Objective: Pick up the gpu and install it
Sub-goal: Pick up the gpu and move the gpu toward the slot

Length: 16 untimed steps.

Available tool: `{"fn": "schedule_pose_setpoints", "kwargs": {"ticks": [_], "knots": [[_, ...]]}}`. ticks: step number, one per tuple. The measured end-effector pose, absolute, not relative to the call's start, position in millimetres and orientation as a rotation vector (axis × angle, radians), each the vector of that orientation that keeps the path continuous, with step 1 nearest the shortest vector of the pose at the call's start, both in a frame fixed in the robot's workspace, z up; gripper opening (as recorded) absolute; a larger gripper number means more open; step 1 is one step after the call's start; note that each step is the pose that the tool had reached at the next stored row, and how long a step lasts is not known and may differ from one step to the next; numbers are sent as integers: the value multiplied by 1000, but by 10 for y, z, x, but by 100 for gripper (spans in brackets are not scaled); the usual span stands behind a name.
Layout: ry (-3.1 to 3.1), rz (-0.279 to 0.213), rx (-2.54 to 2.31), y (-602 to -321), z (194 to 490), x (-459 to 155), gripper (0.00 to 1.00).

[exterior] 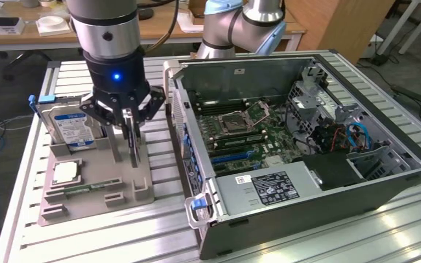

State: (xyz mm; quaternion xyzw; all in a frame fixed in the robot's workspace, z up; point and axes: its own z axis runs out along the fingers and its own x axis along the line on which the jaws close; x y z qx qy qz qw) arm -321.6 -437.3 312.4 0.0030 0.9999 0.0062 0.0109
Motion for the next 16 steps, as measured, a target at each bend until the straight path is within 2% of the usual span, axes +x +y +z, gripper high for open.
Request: {"fn": "schedule_pose_setpoints", "kwargs": {"ticks": [16], "knots": [[3120,19,10,-4373,3216,-3216,26]]}}
